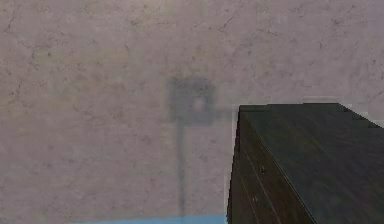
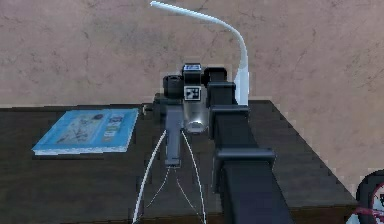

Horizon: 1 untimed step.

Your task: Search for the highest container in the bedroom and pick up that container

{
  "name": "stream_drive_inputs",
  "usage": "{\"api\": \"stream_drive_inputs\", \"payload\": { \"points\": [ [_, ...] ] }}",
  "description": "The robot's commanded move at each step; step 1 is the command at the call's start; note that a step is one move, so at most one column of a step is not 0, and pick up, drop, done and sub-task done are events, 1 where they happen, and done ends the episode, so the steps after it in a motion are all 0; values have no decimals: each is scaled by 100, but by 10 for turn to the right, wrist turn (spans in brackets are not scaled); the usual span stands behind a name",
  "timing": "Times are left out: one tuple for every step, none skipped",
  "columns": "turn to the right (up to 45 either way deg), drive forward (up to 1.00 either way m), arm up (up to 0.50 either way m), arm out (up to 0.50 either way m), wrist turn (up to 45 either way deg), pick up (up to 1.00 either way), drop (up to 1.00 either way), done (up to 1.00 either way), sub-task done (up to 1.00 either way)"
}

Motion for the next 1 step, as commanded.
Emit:
{"api": "stream_drive_inputs", "payload": {
  "points": [
    [0, 0, 0, 0, 450, 0, 0, 0, 0]
  ]
}}
